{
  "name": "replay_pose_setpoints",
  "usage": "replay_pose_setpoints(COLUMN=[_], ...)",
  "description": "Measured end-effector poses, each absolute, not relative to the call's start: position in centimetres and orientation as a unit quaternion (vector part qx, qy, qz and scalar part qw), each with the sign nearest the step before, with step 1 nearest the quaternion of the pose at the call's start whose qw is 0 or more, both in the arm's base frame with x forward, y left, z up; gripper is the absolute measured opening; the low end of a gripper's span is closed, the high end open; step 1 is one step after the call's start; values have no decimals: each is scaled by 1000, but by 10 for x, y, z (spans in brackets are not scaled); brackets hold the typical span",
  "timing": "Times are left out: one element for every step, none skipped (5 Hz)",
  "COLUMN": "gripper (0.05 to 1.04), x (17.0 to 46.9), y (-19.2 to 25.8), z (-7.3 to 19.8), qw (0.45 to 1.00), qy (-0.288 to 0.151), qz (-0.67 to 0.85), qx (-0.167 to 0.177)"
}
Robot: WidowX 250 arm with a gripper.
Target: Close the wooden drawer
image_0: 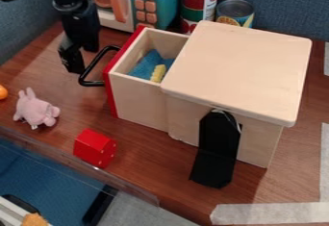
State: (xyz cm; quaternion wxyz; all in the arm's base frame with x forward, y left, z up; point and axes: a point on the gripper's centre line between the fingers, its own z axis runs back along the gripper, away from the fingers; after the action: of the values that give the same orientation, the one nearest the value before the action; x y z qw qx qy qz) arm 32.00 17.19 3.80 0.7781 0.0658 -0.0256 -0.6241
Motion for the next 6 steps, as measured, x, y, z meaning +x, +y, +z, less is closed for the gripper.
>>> replay_pose_setpoints(gripper=[1001,1001,1001,1001,1001,1001], x=[315,316,316,318,326,330], y=[158,148,138,124,103,86], z=[33,30,27,25,25,25], qw=[778,780,781,786,785,784], qy=[-25,-25,-30,-31,-35,-37], qz=[-626,-623,-623,-617,-618,-620], qx=[53,48,36,28,26,21])
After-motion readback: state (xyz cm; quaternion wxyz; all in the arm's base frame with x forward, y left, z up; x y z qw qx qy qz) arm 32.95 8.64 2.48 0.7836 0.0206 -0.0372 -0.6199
